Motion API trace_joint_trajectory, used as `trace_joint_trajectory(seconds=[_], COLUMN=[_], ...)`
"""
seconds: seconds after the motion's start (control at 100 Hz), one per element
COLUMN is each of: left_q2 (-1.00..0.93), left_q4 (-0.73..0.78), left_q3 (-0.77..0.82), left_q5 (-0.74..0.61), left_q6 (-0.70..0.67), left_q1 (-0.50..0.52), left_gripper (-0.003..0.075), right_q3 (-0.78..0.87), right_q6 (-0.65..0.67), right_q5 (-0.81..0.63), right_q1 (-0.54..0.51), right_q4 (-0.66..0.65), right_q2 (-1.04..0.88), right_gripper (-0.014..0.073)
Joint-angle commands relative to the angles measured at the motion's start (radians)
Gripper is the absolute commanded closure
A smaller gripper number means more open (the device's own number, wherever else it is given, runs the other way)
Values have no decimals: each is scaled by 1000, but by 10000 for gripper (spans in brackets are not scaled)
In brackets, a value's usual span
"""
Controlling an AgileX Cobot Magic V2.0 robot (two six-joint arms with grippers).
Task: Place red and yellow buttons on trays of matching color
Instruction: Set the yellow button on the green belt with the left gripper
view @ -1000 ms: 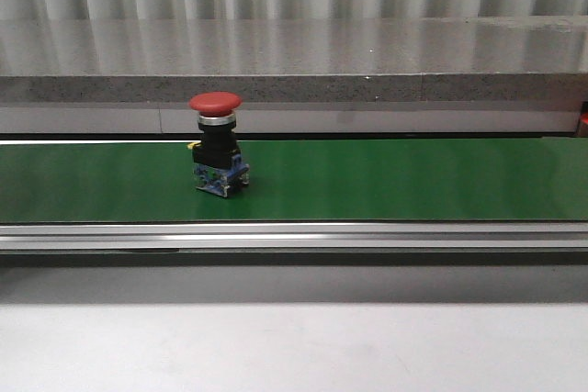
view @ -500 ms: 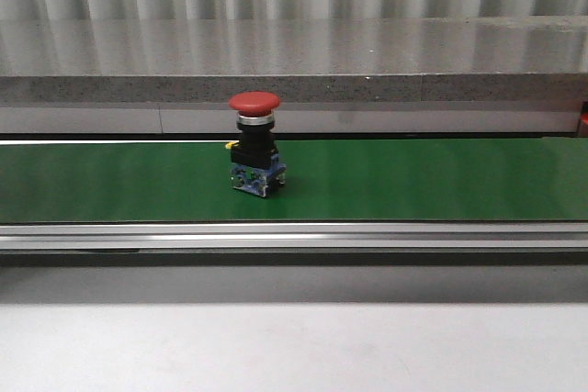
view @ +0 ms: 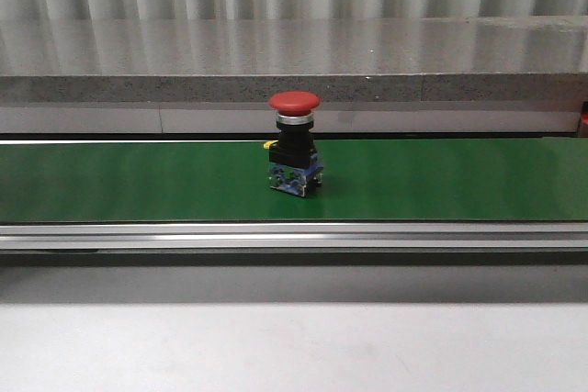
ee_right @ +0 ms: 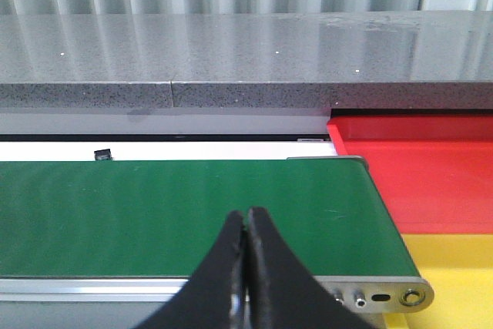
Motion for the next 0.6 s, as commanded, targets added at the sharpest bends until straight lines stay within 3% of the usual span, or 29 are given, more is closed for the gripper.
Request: trace_joint_trajectory(seconds=[0.0,0.26,0.59], left_q2=[-103,-359,-696], left_q4=[-7,-7,-7], left_q3=[-32,15,239], left_q5=[-49,-94,-119], left_q6=[10,33,51], left_q1=[-8,-69,-103], left_gripper=[80,80,80], right_q3=[1,1,1], right_q6=[-4,-4,-4], right_q5=[-88,-88,-89], right_q1=[-4,-4,-4], right_q4=[-10,-10,-10], right_q2=[-15,-15,-15], right_gripper=[661,661,661])
